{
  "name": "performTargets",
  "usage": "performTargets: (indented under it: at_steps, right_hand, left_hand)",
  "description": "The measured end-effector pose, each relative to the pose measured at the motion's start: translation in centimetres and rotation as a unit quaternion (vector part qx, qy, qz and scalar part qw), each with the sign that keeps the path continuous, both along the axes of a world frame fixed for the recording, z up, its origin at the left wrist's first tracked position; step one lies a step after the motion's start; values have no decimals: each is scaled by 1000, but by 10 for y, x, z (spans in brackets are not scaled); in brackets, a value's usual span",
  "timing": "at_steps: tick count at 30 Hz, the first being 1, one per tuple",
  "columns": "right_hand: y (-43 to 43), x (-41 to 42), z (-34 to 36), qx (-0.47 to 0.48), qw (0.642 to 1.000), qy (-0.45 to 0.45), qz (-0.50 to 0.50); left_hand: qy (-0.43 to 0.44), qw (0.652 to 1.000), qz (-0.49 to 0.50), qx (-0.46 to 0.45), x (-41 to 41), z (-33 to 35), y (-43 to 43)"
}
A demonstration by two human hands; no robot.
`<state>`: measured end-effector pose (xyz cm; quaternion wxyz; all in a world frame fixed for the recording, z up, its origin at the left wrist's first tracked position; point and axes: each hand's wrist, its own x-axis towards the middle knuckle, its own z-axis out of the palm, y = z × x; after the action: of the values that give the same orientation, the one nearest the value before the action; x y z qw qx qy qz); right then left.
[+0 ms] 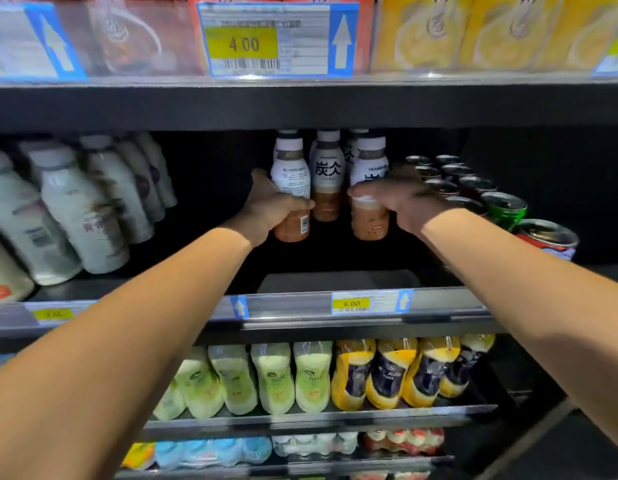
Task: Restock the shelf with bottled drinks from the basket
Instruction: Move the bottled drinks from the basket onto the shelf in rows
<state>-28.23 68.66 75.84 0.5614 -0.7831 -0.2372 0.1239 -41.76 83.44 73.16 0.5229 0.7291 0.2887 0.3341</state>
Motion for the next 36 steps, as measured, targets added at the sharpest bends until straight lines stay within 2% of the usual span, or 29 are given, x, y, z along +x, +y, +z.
performTargets:
  at_steps: [6, 15, 25, 36]
  right_hand:
    - [12, 17, -12, -26, 997, -67, -23]
    - [26, 32, -14, -58, 992, -110, -13]
    - [39, 46, -22, -51, 994, -97, -13]
    - [39, 51, -31, -1, 997, -73, 22]
  left_hand:
    - [-5, 999, -29, 17, 7, -11, 24]
    - [-10, 999, -30, 17, 25, -17, 43]
    - [-15, 999, -37, 27, 38, -21, 55]
    - [-4, 999, -37, 28, 40, -26, 62]
